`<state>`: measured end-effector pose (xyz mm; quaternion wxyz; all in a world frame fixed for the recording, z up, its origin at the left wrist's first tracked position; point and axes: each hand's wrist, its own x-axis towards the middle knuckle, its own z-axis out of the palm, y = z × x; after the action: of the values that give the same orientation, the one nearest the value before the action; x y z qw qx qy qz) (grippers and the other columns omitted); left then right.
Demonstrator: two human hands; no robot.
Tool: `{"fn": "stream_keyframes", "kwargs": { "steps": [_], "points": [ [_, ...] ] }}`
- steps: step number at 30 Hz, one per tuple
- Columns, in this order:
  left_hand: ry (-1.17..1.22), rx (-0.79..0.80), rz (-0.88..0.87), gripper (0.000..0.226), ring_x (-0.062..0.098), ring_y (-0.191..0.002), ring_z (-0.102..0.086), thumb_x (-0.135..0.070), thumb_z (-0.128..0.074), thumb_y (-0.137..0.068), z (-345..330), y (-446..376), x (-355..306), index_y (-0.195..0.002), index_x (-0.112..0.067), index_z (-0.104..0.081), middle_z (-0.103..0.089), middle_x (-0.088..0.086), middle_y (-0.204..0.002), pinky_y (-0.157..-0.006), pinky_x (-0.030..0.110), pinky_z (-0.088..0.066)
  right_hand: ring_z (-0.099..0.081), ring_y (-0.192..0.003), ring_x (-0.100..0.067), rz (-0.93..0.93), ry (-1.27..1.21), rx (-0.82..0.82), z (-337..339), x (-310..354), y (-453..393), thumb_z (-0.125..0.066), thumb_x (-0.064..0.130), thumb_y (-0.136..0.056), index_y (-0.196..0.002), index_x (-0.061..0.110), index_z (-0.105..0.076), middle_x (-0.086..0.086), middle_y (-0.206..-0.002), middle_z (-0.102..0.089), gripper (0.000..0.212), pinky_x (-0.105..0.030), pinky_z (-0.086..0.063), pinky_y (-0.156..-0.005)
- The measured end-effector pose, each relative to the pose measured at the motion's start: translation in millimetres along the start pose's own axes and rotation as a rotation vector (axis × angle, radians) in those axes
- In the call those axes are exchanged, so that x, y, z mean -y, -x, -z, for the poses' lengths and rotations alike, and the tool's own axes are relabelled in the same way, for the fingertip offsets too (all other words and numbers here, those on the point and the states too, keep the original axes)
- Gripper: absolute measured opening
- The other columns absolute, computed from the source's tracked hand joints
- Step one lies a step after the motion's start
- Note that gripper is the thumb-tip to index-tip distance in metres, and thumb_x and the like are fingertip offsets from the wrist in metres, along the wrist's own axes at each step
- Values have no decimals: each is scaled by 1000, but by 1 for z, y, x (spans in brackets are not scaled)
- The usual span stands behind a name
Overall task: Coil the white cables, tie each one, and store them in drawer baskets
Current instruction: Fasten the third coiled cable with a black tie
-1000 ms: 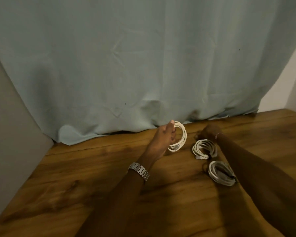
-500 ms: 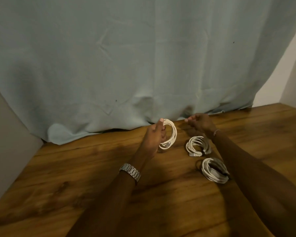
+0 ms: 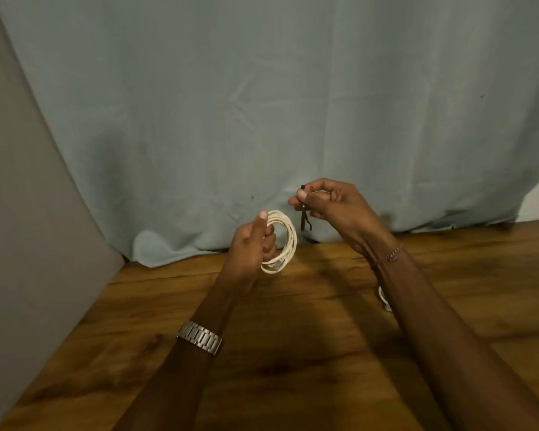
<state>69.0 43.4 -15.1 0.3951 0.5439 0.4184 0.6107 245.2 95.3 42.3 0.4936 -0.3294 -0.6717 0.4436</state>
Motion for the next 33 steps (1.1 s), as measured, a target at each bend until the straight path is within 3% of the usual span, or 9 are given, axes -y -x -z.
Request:
{"fn": "stream_keyframes", "kwargs": {
  "steps": [2, 6, 13, 17, 21, 25, 27, 31, 33],
  "points": [
    [-11, -3, -14, 42, 14, -50, -22, -42, -36, -107, 17, 1, -7, -77, -16, -47, -25, -1, -58, -52, 34, -20, -73, -92, -3, 99, 87, -46, -17, 12, 6, -76, 26, -90, -101, 11, -74, 3, -94, -79, 19, -26, -53, -88],
    [-25, -33, -46, 43, 13, -49, -23, -43, -35, -107, 42, 2, -17, -76, -16, -47, -27, -3, -56, -52, 31, -21, -70, -94, -2, 200, 176, -61, -43, 28, 17, -77, 28, -88, -94, 21, -78, 13, -93, -76, 8, -33, -55, -93],
    [-116, -78, -135, 45, 13, -50, -26, -43, -36, -107, 58, 4, -30, -74, -16, -48, -30, -2, -57, -51, 31, -22, -71, -80, -8, 248, 173, 48, -67, 42, 32, -70, 20, -95, -99, 18, -72, 4, -83, -76, 5, -18, -54, -70],
    [-160, -90, -177, 68, 22, -57, -37, -56, -39, -101, 55, 6, -36, -95, 9, -53, -38, 16, -63, -56, 38, -31, -74, -73, -30, 183, 73, 183, -72, 53, 41, -62, 19, -99, -103, 14, -65, -12, -79, -76, 7, -40, -60, -71],
    [-166, -96, -224, 69, 32, -78, -53, -71, -41, -94, 51, 9, -41, -109, -8, -65, -54, 37, -80, -68, 49, -42, -73, -73, -34, 191, 74, 218, -72, 59, 47, -70, 20, -94, -101, 16, -74, -13, -74, -75, 9, -39, -61, -71],
    [-172, -195, -267, 66, 42, -79, -65, -55, -36, -102, 46, 10, -47, -104, 6, -60, -62, 36, -89, -70, 53, -54, -76, -83, -15, 146, 78, 272, -68, 60, 49, -74, 12, -89, -105, 16, -80, 0, -88, -80, 18, -22, -58, -74],
    [-154, -209, -267, 65, 33, -70, -56, -52, -35, -104, 45, 11, -48, -95, 9, -54, -55, 33, -77, -63, 45, -48, -76, -84, -11, 120, 94, 259, -69, 59, 50, -73, 9, -91, -105, 18, -80, 4, -88, -79, 18, -22, -58, -76],
    [-136, -237, -257, 45, 11, -51, -31, -41, -30, -108, 43, 12, -53, -80, -9, -46, -33, 3, -58, -49, 28, -27, -76, -77, -11, 131, 175, 128, -79, 55, 47, -70, 12, -94, -106, 24, -74, 8, -85, -76, 18, -35, -64, -78],
    [-127, -238, -261, 45, 13, -50, -33, -40, -30, -108, 44, 13, -55, -79, -11, -47, -35, 2, -58, -50, 27, -28, -75, -77, -10, 149, 155, 100, -82, 54, 47, -70, 12, -93, -105, 21, -74, 6, -84, -76, 15, -32, -63, -76]
  ]
}}
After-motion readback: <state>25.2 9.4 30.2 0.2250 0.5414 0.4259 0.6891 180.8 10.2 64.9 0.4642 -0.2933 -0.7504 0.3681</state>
